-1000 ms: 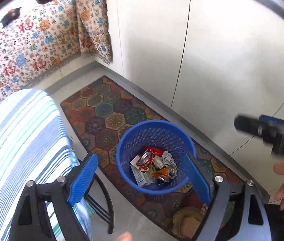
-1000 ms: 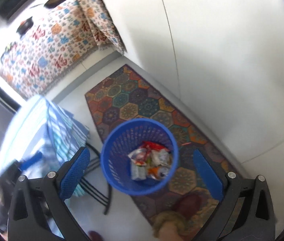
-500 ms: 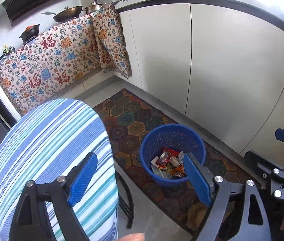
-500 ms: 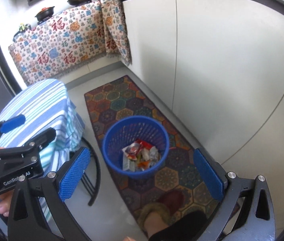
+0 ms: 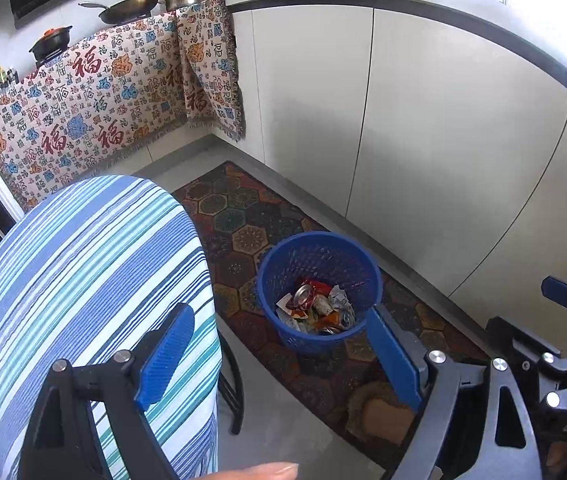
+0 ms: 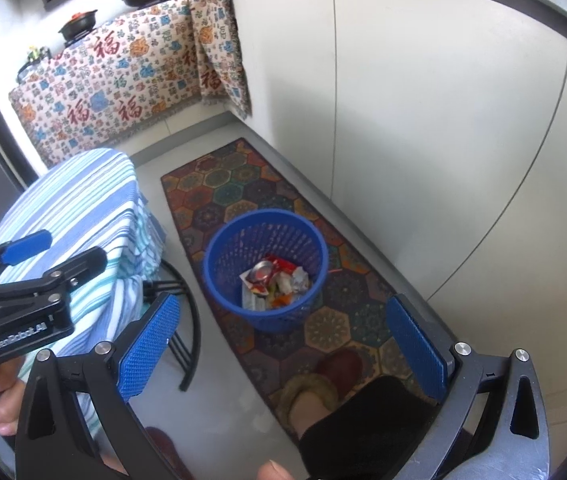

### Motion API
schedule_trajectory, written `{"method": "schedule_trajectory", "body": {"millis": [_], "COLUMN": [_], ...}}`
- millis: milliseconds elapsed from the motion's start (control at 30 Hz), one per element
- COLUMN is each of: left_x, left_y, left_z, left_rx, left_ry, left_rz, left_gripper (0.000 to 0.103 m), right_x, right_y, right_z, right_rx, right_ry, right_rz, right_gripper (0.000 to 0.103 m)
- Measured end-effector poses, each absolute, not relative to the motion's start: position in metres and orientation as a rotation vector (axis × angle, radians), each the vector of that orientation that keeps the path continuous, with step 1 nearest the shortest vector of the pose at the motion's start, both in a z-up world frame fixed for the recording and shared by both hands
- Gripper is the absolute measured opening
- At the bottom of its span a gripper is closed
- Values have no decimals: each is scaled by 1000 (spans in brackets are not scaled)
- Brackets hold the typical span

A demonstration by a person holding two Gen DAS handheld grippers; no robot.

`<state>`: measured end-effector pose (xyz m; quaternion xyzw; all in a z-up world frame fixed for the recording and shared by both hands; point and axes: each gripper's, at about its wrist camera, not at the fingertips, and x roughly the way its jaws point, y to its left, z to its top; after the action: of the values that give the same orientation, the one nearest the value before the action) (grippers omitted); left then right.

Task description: Collect trash

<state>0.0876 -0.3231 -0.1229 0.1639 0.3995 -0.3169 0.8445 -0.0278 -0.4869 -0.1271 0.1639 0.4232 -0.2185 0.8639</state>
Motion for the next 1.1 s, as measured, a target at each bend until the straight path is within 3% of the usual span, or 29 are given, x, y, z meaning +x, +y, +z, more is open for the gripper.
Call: {"method": "schedule_trajectory", "body": {"millis": [1100], "left_x": [91], "left_y": [-321], "left_z": [-125], "left_rx": [343], "left_ry": [872], "left_rz": [-663], "left_gripper": [89], "right_x": [-31], "right_y": [-479], "right_z": [-126], "right_rx": [333], "right_ry": [899], "right_rz": [-422], "right_gripper": [103]}}
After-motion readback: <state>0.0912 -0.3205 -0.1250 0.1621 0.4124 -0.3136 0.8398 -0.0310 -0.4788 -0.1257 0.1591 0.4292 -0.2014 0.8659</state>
